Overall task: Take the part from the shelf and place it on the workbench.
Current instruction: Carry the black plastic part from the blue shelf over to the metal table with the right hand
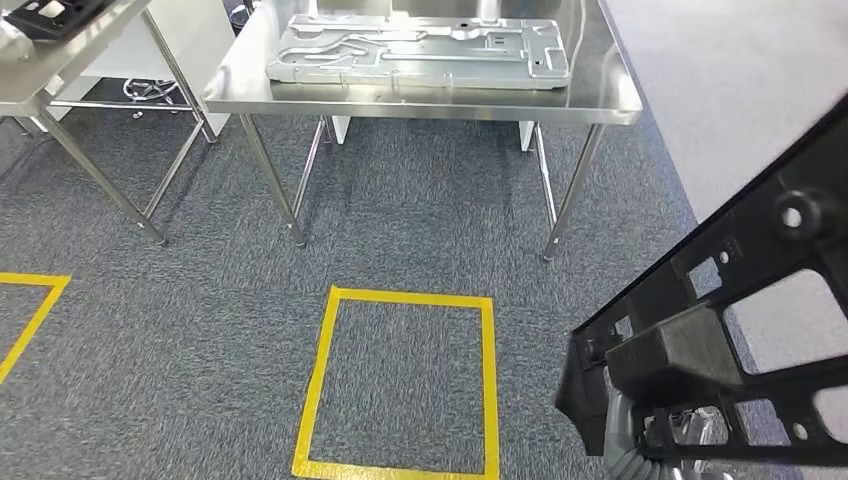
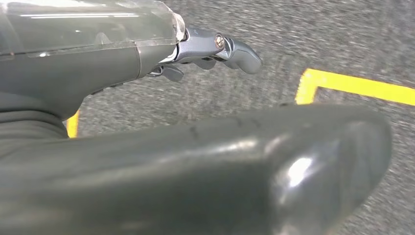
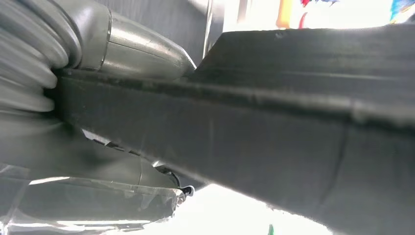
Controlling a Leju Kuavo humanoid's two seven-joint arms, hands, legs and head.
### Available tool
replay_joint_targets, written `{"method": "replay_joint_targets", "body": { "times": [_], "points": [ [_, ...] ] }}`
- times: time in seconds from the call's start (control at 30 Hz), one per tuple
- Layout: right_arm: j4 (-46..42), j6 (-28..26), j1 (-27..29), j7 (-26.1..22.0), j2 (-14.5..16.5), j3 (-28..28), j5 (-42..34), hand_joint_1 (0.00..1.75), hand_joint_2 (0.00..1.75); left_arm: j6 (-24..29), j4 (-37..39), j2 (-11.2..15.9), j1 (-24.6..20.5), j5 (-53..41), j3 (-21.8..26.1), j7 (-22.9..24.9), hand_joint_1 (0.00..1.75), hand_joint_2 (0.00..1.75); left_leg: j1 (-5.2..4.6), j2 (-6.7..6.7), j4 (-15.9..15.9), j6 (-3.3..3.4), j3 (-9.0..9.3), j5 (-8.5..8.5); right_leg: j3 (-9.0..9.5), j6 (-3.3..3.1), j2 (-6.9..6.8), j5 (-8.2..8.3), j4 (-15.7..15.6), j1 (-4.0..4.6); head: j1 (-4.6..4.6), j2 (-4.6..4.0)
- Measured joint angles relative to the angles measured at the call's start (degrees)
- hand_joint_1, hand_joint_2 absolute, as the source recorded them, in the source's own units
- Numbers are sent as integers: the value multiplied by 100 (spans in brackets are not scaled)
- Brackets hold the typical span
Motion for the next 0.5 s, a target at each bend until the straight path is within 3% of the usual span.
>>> {"method": "replay_joint_targets", "body": {
  "times": [0.07,0.17,0.23,0.3,0.33,0.37,0.43,0.47,0.5],
  "points": [
    [5,-304,-129,367,1,-97,698,175,175,-14,8,23,2,-61,-1,16,0,0,-49,-20,-148,68,54,-6,76,68,16,-19,23,-13,14,0],
    [19,-934,-397,903,-2,-287,2069,175,175,-20,27,27,0,-175,-15,57,0,0,-21,-35,-356,125,287,112,98,178,11,-39,237,-28,11,0],
    [31,-1289,-640,1158,-10,-411,2841,175,175,-21,41,30,-29,-235,-29,76,0,0,3,-23,-427,149,409,115,-149,247,3,-271,655,-54,24,1],
    [53,-1524,-809,1444,-32,-506,3623,175,175,-23,53,31,-46,-286,-39,89,0,0,25,-27,-444,151,465,73,-582,317,-1,-523,1203,-93,30,2],
    [79,-1621,-897,1638,-62,-564,4184,175,175,-26,63,30,-41,-319,-48,93,0,0,41,-32,-445,138,496,38,-765,347,-4,-553,1351,-118,32,2],
    [110,-1697,-1013,1830,-105,-633,4812,175,175,-29,76,30,-34,-350,-57,98,0,0,59,-37,-445,115,538,-3,-870,379,-11,-472,1331,-144,31,2],
    [174,-1796,-1318,2000,-227,-842,5999,175,175,-33,102,29,-31,-408,-78,102,0,0,100,-37,-445,61,645,-98,-817,435,-36,39,767,-198,32,1],
    [202,-1823,-1464,1850,-280,-991,6347,175,175,-34,110,30,-38,-429,-85,104,0,0,115,-37,-446,28,704,-145,-750,452,-55,296,446,-211,34,1],
    [225,-1839,-1607,1514,-315,-1182,6521,175,175,-33,115,32,-54,-450,-95,107,0,0,123,-40,-449,-6,740,-183,-700,437,-74,449,196,-205,40,1]
  ]
}}
